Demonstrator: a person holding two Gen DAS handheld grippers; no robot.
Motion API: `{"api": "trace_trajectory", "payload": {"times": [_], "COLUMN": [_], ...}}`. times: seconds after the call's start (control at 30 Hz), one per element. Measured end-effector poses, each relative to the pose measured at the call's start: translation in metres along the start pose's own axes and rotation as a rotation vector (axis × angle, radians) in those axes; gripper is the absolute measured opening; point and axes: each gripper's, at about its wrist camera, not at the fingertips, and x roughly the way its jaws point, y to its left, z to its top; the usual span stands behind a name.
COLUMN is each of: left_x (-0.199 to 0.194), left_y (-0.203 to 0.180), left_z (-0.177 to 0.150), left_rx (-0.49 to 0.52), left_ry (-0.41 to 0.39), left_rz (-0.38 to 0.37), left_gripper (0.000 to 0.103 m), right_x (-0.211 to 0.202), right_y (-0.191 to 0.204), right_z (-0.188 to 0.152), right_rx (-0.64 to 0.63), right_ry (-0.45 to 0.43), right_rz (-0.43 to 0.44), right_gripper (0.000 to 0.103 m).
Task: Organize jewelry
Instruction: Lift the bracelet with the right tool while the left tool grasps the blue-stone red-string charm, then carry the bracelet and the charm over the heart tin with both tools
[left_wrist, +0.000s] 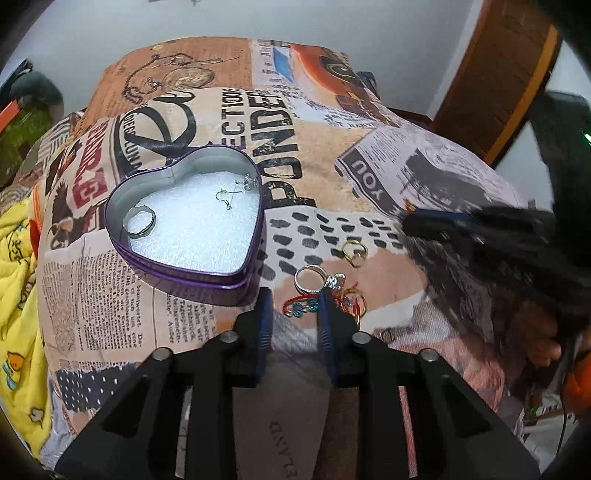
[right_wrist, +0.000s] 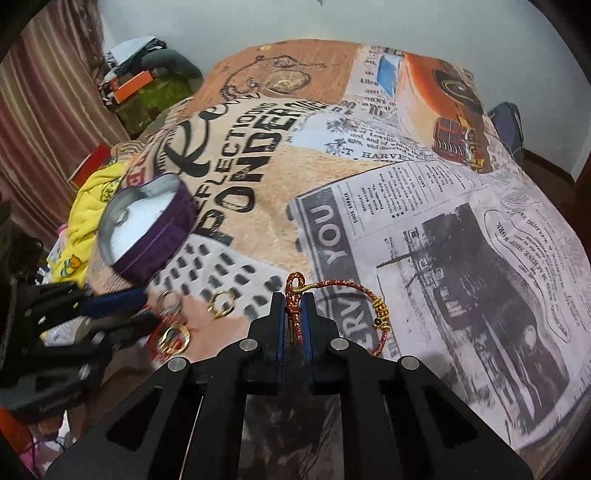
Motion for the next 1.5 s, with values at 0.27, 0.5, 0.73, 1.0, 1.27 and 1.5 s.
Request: {"api": "trace_trajectory", "payload": {"times": [0.27, 0.5, 0.73, 1.0, 1.27, 1.5], "left_x": [-0.010, -0.041, -0.060, -0.022, -0.007, 0.001], "left_y": [-0.005, 0.003, 0.003, 0.004, 0.005, -0.007], "left_z": [0.000, -0.001, 0.000, -0.006, 0.000, -0.002], "left_rx": [-0.001, -0.016, -0.001, 0.018, -0.019, 0.030], "left_ry": [-0.016, -0.072, -0.115, 0.024, 0.018, -0.012], "left_rz": [0.020, 0.046, 0.058, 0.057, 0.020, 0.034], "left_gripper": [0.001, 0.000, 0.000, 0.011, 0.031, 0.020], "right_x": [-0.014, -0.028, -0.041, -0.041, -0.035, -0.032], "right_y": [0.008, 0.016, 0.026, 0.031, 0.033, 0.034], "right_z": [-0.005, -0.004, -0.007, -0.007, -0.011, -0.012], "right_rx": [-0.023, -0.026, -0.030, -0.034, -0.049, -0.052], "right_ry": [-0.026, -0.060, -0.091, -0.095, -0.076, -0.067], "right_rz": [0.006, 0.021, 0.028, 0.043, 0.059, 0.075], "right_gripper": [0.007, 0.007, 0.007, 0.008, 0.008, 0.008]}}
